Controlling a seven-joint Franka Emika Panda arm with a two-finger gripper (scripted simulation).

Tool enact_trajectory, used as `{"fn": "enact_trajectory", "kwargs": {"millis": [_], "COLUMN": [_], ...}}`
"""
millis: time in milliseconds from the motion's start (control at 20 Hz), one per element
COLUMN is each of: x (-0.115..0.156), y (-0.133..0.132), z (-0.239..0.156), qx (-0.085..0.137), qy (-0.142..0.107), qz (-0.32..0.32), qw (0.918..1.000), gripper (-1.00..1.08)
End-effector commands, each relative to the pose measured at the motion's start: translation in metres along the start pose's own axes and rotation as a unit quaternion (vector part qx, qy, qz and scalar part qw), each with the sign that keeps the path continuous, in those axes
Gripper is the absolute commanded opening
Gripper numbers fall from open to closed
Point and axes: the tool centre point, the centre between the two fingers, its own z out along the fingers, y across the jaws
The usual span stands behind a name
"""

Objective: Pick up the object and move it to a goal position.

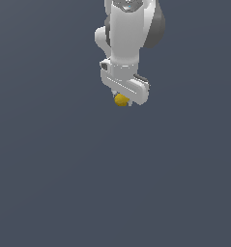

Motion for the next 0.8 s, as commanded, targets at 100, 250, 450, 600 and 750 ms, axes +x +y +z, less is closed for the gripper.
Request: {"fn": "enact_trajectory", "kwargs": {"millis": [100,250,450,600,750], "x": [-0.005,-0.008,-0.011,-0.013,-0.013], "y": [0.014,0.021,0.028,0.032,0.034], "z": [-0.044,-0.068,-0.095,-0.110,-0.120], "qx": [0.000,0.000,0.000,0.000,0.000], "qy": [0.000,0.001,0.001,0.000,0.000], "qz": [0.000,0.000,0.000,0.000,0.000], "qw": [1.0000,1.0000,1.0000,1.0000,1.0000], "gripper": [-1.00,-1.00,-1.00,-1.00,-1.00]}}
